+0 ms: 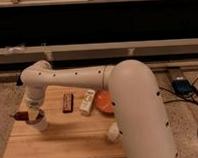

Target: Place the pepper in the ceramic cup

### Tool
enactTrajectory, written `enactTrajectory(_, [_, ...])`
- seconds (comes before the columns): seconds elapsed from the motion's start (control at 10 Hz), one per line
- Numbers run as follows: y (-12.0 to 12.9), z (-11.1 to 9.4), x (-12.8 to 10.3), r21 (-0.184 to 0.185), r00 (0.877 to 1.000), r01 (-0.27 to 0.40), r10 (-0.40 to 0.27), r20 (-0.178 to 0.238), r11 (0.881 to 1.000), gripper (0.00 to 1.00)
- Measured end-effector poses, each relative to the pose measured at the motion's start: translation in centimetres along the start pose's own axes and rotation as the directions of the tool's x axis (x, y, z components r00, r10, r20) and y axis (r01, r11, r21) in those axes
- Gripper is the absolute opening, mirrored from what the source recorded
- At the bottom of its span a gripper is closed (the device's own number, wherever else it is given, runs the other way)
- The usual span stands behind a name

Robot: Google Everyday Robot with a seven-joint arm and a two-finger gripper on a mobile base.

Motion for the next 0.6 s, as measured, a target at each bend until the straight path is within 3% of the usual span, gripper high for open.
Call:
enactTrajectory(0.1, [-0.07,0.27,0.09,0.005,1.000,0.002,-0.002,0.001,1.000,0.80])
enactTrajectory(0.6, [0.07,1.11,0.11,0.014,1.000,0.004,-0.004,0.009,1.000,0.80])
